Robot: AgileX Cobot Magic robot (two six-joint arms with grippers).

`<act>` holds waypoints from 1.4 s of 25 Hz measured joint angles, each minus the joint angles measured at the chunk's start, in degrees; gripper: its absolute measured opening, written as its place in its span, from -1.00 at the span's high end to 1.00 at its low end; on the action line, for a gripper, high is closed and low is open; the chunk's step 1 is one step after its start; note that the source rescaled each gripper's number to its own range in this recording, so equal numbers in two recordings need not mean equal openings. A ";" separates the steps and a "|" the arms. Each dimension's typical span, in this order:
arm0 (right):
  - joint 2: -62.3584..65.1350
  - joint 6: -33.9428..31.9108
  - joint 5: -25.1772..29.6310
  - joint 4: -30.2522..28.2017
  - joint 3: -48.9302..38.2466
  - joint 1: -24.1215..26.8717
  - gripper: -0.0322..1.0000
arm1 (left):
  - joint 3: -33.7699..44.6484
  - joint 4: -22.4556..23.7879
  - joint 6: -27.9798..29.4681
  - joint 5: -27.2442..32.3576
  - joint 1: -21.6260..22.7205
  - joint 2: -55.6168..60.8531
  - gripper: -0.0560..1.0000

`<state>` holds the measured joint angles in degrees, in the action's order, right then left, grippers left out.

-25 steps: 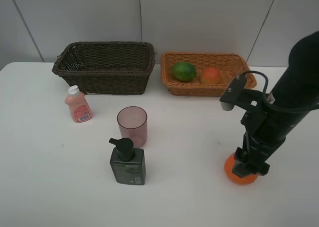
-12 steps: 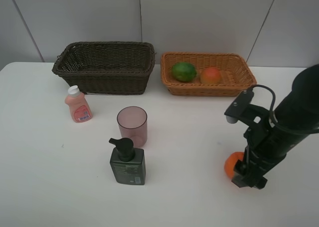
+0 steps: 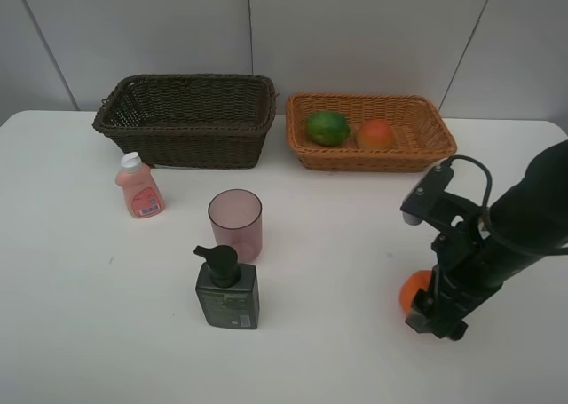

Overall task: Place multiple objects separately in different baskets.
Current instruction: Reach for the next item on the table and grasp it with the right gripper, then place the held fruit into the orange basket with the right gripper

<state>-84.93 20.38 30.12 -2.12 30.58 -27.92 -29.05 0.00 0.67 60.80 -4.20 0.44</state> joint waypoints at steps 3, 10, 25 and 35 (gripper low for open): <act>-1.99 0.00 -0.87 0.00 0.00 0.00 -0.76 | 0.00 0.00 0.00 0.00 0.00 0.00 -0.80; -7.08 0.00 -4.08 0.25 -0.04 0.00 -0.76 | 0.00 0.00 0.00 0.00 0.00 0.00 -0.80; -8.43 0.00 -7.27 0.19 -0.04 0.00 0.14 | 0.00 0.00 0.00 0.00 0.00 0.00 -0.80; -7.63 0.00 -3.46 1.64 2.90 0.00 0.14 | 0.00 0.00 0.00 0.00 0.00 0.00 -0.80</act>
<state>-92.56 20.38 26.66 -0.48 33.48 -27.92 -29.05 0.00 0.67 60.80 -4.20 0.44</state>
